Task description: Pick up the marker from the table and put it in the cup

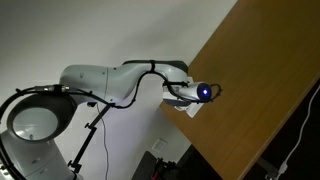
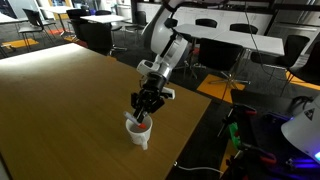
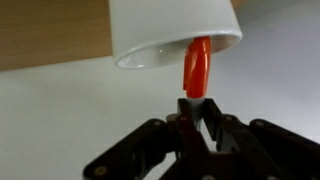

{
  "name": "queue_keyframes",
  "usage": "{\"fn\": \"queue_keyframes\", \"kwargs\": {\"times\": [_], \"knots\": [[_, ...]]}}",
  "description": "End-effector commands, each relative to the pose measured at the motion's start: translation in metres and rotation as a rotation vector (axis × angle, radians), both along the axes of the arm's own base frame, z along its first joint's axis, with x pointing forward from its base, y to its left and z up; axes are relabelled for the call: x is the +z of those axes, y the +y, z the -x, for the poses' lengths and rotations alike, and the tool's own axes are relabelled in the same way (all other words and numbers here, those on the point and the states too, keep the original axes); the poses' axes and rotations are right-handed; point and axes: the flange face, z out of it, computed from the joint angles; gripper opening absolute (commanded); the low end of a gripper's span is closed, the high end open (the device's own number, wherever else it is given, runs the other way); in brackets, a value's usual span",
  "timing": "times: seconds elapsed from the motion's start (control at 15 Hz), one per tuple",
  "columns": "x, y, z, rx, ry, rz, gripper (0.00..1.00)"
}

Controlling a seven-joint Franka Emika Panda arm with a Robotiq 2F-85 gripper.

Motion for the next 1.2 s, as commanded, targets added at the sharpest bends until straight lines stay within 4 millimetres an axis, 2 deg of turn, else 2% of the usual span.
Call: {"fn": "queue_keyframes", "kwargs": {"times": [0.0,0.27,0.47,0.93,1.13], "knots": [[0.000,0.003,-0.003,-0.011,-0.043,0.009,0.47],[0.010,0.001,0.000,-0.025,-0.062,0.011,0.76],[0.028,-0.003,0.006,-0.040,-0.107,0.012,0.98],[0.090,-0.006,0.030,-0.039,-0.224,0.023,1.00],[0.122,-0.003,0.027,-0.025,-0.250,0.024,1.00]]}}
